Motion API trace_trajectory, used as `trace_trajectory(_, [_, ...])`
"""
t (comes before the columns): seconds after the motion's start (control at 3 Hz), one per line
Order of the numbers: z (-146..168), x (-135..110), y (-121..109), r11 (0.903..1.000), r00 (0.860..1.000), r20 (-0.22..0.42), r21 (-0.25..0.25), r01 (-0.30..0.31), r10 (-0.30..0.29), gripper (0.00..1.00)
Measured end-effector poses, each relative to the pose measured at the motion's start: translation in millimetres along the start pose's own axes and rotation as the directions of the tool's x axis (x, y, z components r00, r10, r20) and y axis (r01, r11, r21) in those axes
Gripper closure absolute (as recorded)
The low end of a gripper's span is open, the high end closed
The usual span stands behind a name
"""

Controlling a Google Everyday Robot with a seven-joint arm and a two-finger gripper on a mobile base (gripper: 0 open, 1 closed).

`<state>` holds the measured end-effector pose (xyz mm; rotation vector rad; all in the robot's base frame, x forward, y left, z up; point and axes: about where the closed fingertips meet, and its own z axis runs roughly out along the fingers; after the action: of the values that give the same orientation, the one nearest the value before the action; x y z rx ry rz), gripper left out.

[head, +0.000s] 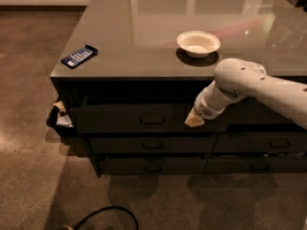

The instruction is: Close top drawer

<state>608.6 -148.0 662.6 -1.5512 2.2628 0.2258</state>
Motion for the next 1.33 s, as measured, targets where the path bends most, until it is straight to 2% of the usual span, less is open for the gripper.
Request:
trace_trajectory(0.33, [6.1, -13.9, -8.6, 0.9997, 1.0, 0.012, 0.003, 0.025, -0.025, 0.11])
trace_trajectory(0.67, [3.6, -14.7, -2.7, 0.9987, 0.999, 0.018, -0.003, 0.051, -0.051, 0.0])
trace_trajectory(1.33, [-1.3, -13.1, 12.9, 0.9906, 0.993, 0.022, -0.064, 0.121, -0.12, 0.0])
